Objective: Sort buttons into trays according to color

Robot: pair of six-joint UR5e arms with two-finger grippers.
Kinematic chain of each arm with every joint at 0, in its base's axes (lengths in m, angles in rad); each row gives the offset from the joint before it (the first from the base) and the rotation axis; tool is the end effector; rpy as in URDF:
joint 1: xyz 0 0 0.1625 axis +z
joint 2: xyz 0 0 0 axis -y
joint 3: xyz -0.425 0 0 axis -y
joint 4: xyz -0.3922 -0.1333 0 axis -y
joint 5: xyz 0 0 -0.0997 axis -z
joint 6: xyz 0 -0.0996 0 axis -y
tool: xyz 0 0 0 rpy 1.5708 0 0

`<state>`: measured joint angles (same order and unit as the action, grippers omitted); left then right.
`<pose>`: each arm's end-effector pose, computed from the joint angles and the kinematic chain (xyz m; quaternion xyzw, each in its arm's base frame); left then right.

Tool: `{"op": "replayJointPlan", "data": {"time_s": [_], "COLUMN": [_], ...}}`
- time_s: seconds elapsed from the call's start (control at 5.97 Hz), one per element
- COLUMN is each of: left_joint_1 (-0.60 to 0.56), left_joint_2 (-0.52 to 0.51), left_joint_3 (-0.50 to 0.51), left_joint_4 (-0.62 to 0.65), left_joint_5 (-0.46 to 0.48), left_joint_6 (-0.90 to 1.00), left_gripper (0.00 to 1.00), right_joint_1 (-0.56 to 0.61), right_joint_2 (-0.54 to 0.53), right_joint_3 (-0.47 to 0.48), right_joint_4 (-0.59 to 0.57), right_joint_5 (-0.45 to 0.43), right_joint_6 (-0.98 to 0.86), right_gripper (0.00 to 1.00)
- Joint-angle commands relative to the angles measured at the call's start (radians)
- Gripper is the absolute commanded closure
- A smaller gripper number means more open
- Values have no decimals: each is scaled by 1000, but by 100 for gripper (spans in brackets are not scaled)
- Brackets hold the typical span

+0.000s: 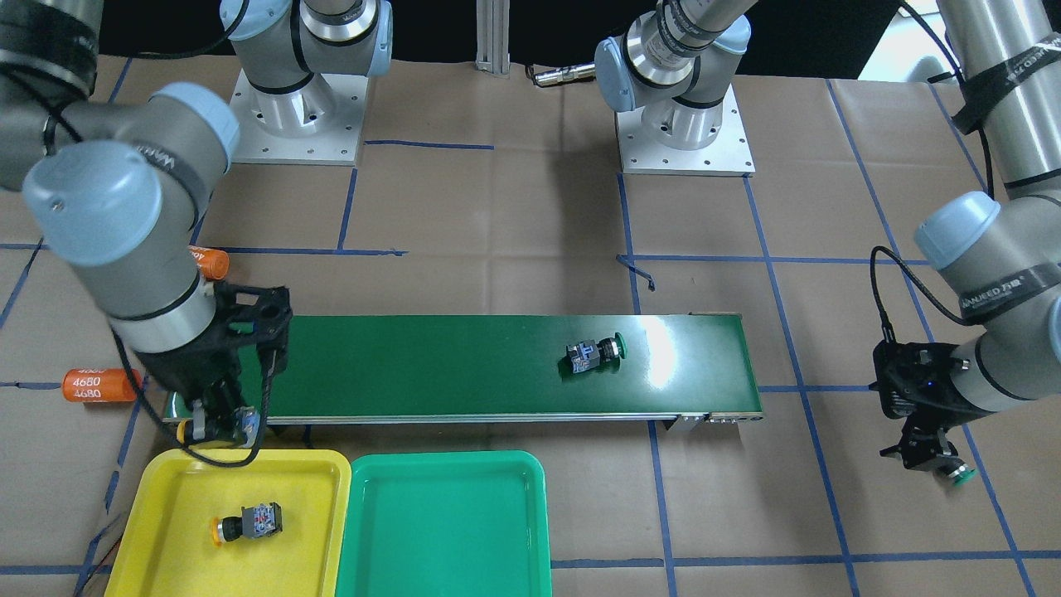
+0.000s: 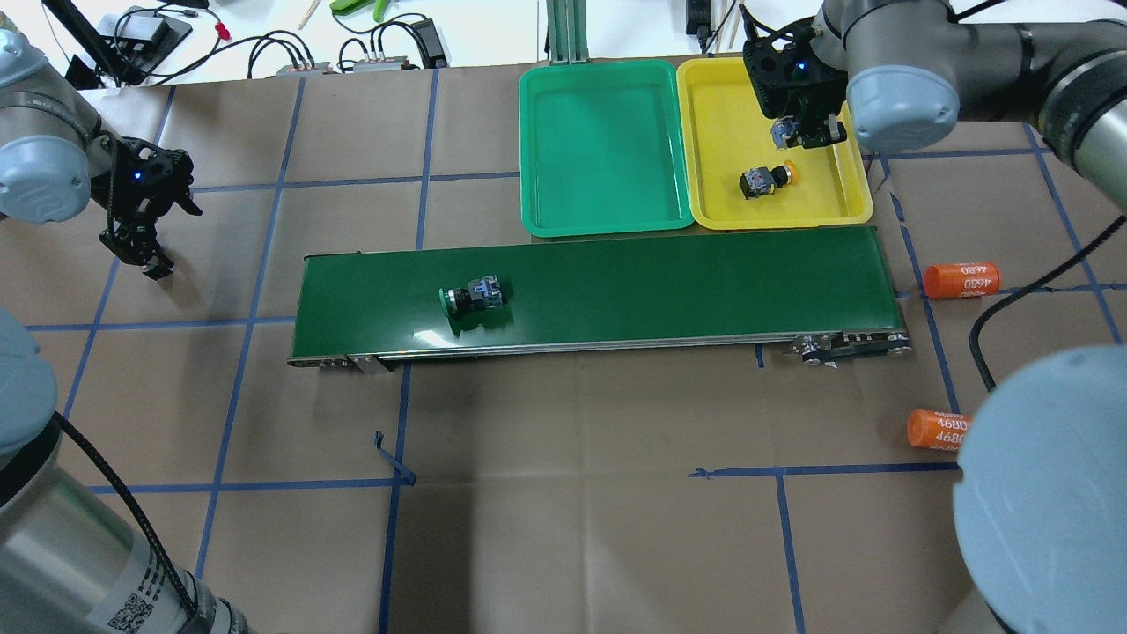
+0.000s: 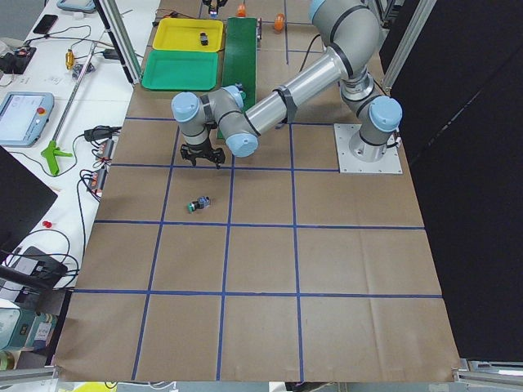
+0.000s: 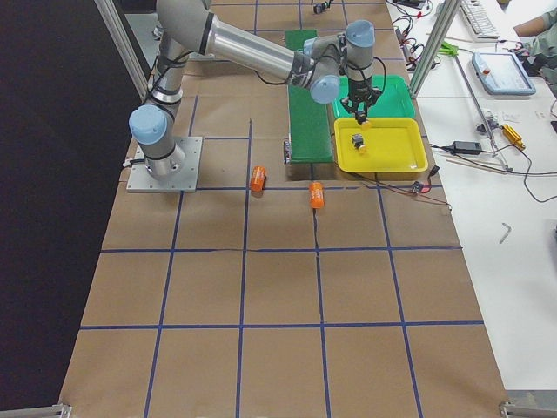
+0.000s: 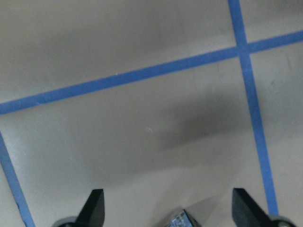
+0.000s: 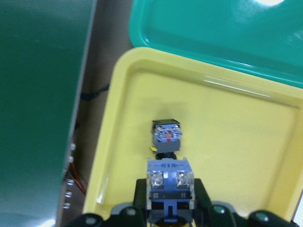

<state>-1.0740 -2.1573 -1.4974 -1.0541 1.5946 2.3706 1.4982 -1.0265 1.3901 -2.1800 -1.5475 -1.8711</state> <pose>0.2075 -0.6575 0.2247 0.8057 0.5923 0.0115 0.0034 0.0839 -0.7155 0.3143 0.7778 -0.6164 0.0786 0.0946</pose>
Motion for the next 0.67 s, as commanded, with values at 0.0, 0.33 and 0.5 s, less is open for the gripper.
{"op": "replayJointPlan", "data": {"time_s": [0.0,0.33,0.5], "left_joint_1": [40,95,95], "left_joint_2": [-39,-48,-73], "left_joint_3": [-4,-27,-12], "left_joint_4": [60,62,65], "left_joint_5": [4,61,59], "left_joint_6": [215,274,279], "left_gripper": [6,6,17], "right_joint_1": [-4,-3,-4], "right_joint_2": [229,263,212], "right_joint_3": [-197,-197,-197], "right_joint_4": [-61,-72,12], "right_joint_5": [33,128,122], "right_joint_6": [-5,35,38], "right_gripper": [88,1,0]}}
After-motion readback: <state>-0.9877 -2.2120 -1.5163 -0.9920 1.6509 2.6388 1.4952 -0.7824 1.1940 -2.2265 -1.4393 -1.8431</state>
